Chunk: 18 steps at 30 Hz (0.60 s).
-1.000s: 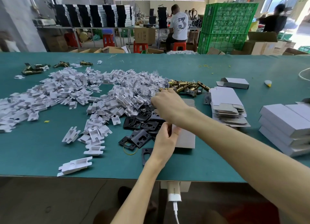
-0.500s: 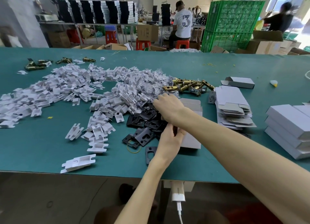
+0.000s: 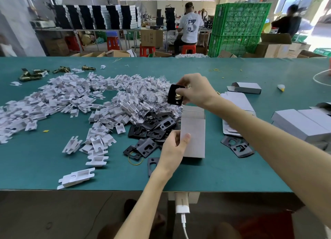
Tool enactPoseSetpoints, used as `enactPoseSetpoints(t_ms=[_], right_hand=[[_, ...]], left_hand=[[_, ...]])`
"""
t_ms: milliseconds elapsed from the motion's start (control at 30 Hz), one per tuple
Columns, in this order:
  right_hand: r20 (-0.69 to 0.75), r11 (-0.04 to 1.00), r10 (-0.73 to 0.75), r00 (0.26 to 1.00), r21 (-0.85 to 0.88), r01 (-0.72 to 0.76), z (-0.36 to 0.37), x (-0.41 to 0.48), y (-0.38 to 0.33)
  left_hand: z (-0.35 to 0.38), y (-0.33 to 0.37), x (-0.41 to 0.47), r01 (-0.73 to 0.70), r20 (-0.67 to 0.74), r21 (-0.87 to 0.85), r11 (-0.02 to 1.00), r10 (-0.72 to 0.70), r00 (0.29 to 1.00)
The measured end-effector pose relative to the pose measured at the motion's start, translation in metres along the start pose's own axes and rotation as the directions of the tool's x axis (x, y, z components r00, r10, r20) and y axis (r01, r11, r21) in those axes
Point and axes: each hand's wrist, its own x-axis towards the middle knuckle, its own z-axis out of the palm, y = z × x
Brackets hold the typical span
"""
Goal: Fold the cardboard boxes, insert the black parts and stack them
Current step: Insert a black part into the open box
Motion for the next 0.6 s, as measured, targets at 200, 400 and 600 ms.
enactPoseSetpoints(t_ms=[200, 400, 600], right_hand=[[0.114, 0.985, 0.114, 0.987, 0.117, -0.127, -0.016, -0.017, 0.033], [0.129, 0.999, 0.024, 0.991, 0.031, -0.029, -0.02, -0.033, 0.051], [0.206, 0.991, -0.081, 0.975, -0.092, 0.102, -0.014, -0.038, 0.039]], left_hand=[[0.0, 0.0, 0.0, -0.002, 0.007, -0.012, 1.0, 0.002, 1.0], [0.0, 0.001, 0.0, 0.001, 0.006, -0.03, 1.0, -0.001, 1.0], [0.0, 0.001, 0.0, -0.004, 0.002, -0.024, 1.0, 0.004, 1.0]])
